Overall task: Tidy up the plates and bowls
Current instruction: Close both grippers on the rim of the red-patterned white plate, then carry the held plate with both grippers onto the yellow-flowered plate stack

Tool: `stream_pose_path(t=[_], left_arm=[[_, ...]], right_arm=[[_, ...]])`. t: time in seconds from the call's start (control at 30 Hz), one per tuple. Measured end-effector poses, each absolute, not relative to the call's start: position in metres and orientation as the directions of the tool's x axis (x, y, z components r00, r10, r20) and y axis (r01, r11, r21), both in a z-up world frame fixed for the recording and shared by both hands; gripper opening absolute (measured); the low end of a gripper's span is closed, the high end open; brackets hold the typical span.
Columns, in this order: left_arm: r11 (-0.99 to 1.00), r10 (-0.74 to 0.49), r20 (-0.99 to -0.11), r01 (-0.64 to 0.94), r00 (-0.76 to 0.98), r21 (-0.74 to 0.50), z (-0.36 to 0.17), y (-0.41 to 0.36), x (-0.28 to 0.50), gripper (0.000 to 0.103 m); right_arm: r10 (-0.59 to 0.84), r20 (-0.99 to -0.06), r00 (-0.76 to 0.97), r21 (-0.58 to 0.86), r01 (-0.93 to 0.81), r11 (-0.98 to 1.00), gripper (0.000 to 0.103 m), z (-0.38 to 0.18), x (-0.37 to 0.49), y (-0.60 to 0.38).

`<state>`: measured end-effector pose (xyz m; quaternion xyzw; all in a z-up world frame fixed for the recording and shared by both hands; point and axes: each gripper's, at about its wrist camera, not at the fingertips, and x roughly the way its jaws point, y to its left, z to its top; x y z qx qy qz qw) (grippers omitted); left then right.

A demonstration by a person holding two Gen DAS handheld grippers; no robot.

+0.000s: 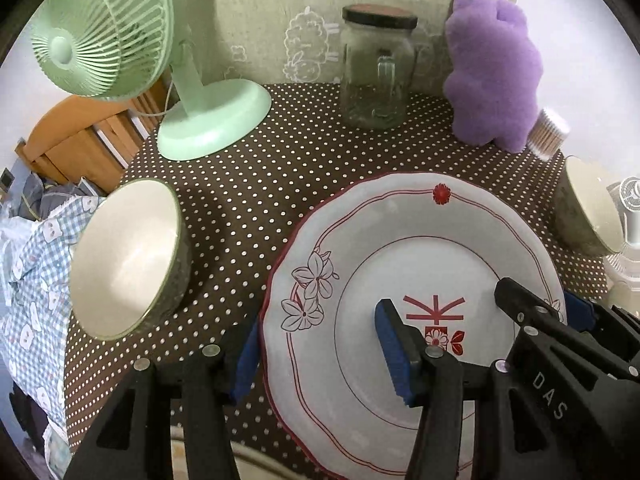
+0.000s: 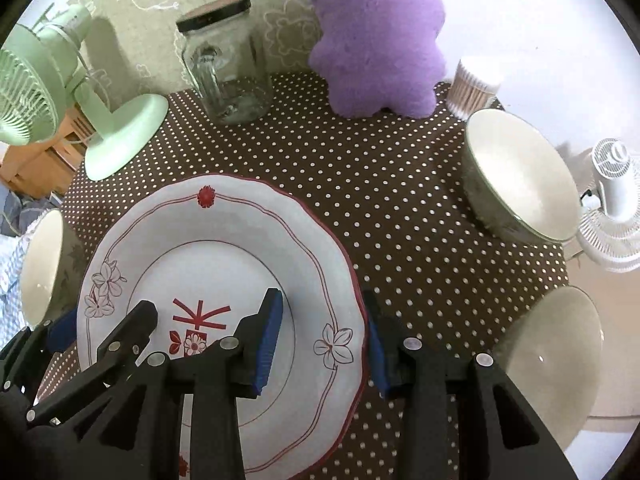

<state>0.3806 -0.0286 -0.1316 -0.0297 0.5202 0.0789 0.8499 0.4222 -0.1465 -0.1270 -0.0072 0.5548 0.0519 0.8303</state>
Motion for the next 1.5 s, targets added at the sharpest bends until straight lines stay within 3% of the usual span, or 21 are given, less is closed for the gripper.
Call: stream_pose_path(t=[0.77, 1.5], left_arm=[[0.996, 0.027, -0.857, -0.089, 0.515, -0.022, -0.078, -0.01, 0.281, 0.054], [1.0, -0.006, -0.897, -0.018, 0.442, -0.015, -0.123, 0.028, 0.199, 0.054]], right_arm=[[0.016, -0.887, 0.461, -0.001, -0.036, 0.999, 0.043, -0.058, 0.304, -0.129], [-0.02, -0.923, 0.385, -0.022, 0.0, 1.0, 0.043, -0.103, 0.202, -0.087]])
